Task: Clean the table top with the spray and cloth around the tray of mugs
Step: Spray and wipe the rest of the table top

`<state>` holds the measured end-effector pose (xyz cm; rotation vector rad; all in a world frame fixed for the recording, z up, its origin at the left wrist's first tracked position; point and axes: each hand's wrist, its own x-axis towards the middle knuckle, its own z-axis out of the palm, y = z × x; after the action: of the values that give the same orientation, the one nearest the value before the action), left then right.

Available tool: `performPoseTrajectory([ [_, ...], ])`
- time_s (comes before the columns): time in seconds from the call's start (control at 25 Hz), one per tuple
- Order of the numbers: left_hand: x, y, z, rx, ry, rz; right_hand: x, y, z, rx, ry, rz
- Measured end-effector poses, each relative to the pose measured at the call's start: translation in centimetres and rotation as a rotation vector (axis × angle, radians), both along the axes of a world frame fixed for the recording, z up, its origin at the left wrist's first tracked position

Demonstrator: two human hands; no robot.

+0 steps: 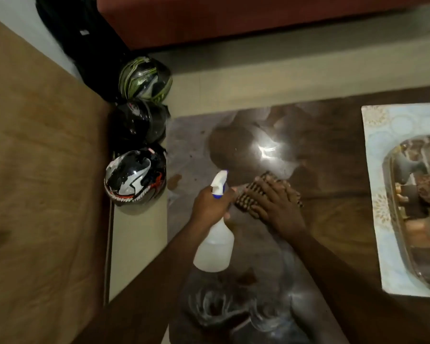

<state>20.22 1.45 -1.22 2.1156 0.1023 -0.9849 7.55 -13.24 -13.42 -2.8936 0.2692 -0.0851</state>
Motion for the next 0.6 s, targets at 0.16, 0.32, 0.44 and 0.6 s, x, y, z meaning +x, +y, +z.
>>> performPoseTrajectory([
  [0.16,-4.9,1.0,-1.1,0.033,0.028,-0.020,0.2,4.6,1.3,0.177,0.090,-0.405],
  [0.32,-7.9,2.1,-1.7,0.002,0.116,0.017,-7.9,4.0,0.4,0.066,0.023,-0.043],
  [0.44,-7.8,3.2,-2.2,0.005,0.146,0.057,-5.5,2.5,0.8,0.106,0.104,-0.528],
  [0.6,-9.6,4.9,-1.9,-0.040,0.140,0.018,-8.1,10.5,0.1,0.117,0.093,-0.190],
])
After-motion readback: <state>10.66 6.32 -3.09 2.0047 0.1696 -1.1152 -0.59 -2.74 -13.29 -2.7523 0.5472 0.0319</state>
